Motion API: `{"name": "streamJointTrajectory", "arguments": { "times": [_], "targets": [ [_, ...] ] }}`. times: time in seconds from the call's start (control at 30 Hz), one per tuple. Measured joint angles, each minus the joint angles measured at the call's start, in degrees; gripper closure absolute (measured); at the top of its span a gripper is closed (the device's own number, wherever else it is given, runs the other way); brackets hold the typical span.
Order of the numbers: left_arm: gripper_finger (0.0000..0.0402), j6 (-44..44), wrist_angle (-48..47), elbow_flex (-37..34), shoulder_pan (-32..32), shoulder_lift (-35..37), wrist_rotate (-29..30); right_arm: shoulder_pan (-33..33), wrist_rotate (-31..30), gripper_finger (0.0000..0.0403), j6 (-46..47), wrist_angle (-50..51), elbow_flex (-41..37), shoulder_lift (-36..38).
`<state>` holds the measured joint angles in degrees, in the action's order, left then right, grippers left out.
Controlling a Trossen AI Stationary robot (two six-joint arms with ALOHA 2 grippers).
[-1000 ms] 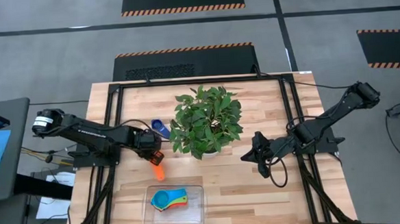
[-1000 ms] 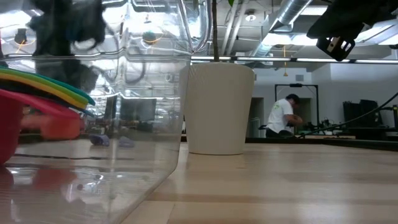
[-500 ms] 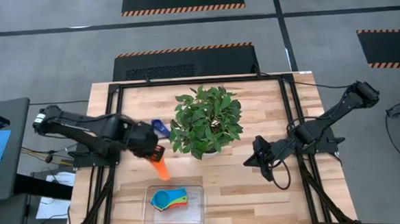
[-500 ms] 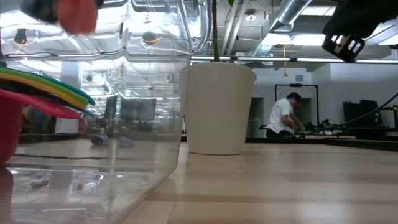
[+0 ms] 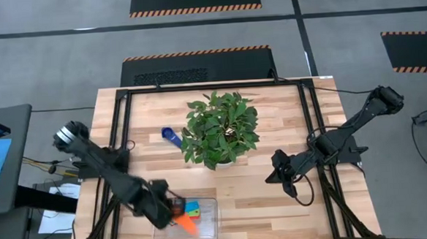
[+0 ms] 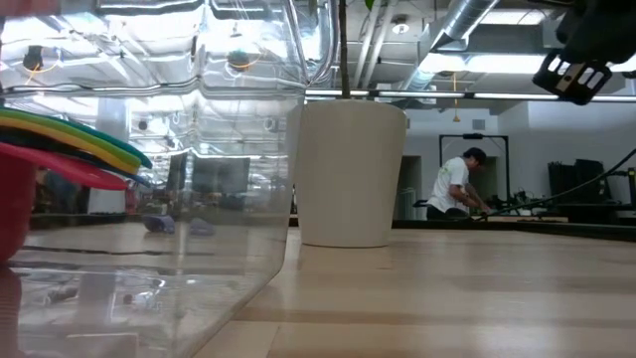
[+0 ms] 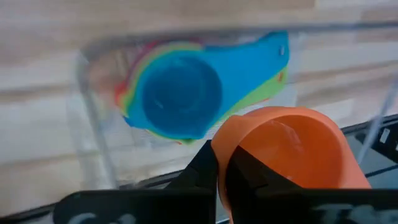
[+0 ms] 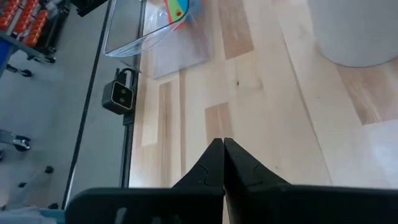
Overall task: Nest measuring cups in basket
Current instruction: Stack the orange measuring cup on the light blue measuring cup
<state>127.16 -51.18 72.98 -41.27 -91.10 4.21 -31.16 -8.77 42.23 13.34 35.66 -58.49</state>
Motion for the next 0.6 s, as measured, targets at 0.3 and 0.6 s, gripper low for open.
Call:
{"name": "streamJointTrajectory", "arguments": {
  "times": [0.3, 0.6],
  "targets": [
    [0.0401, 6.83, -1.51, 7.71, -0.68, -9.24, -0.22, 0.03, 1.44, 0.039, -0.94, 0.15, 0.0, 0.0],
    [0.0401, 6.79, -20.7, 16.39, 0.94, -10.28, -4.05, 0.03, 7.96, 0.039, -3.82, 3.78, -0.02, 0.0]
  ]
}}
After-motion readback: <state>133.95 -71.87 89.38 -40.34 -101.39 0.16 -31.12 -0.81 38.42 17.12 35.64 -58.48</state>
